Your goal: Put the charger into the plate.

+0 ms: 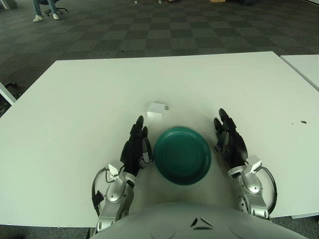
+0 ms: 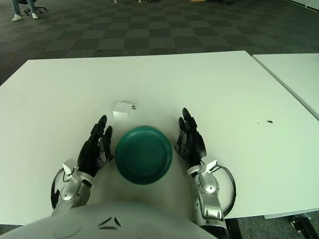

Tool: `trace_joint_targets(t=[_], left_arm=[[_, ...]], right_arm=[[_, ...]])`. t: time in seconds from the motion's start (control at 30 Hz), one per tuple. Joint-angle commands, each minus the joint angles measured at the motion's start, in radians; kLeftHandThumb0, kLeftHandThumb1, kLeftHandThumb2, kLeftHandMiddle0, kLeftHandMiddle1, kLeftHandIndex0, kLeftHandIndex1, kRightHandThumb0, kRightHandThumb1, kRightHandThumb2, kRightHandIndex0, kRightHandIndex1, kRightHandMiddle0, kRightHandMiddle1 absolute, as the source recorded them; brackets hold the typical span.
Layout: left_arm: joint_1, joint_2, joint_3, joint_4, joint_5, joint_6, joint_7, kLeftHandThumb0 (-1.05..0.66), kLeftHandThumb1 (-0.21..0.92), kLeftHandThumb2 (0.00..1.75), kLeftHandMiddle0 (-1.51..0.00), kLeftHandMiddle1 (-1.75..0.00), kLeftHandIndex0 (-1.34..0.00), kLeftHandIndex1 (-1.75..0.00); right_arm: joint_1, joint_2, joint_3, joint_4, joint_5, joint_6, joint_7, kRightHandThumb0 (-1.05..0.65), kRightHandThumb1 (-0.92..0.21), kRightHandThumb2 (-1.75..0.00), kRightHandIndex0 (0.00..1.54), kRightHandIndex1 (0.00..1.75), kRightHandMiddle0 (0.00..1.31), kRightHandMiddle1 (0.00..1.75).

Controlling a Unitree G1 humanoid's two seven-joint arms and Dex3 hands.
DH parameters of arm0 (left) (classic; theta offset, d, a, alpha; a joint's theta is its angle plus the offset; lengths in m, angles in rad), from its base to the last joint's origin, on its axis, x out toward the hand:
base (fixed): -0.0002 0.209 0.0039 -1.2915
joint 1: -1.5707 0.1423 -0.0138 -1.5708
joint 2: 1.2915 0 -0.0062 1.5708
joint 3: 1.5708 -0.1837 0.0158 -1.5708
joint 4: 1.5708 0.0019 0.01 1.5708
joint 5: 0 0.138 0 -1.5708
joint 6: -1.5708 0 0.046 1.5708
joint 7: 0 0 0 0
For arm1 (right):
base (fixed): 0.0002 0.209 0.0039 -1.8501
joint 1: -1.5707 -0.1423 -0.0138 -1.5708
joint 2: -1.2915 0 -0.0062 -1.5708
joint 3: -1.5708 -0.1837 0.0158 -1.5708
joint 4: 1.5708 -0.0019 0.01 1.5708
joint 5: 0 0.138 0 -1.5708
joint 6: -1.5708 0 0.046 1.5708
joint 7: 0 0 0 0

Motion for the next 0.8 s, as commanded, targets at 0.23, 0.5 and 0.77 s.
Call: trace_joint_targets(t=[0.23, 0.5, 0.77], left_arm=[[-0.04, 0.008, 0.021, -0.014, -0.001, -0.005, -0.001, -1.05, 0.92, 1.1, -0.01, 0.0, 0.0, -0.02], [-0.329, 0.021, 0.146, -0.086, -0.015, 0.217, 0.106, -1.04, 0.92, 1.09, -0.04, -0.01, -0.03, -0.04], [-0.557, 0.106, 0.174, -0.141, 0.158, 0.388, 0.199, -0.97, 0.92, 0.99, -0.14, -0.01, -0.01, -0.42]], right_arm=[[0.029, 0.004, 0.014, 0.034, -0.031, 0.063, -0.03, -1.05, -0.92, -0.94, 0.0, 0.0, 0.0, 0.0], [0.02, 0.001, 0.017, 0.051, -0.033, 0.049, -0.031, -1.05, -0.92, -0.93, 0.0, 0.0, 0.0, 0.0], [0.007, 0.005, 0.02, 0.076, -0.036, 0.029, -0.028, -1.05, -0.92, -0.93, 0.01, 0.0, 0.0, 0.0]])
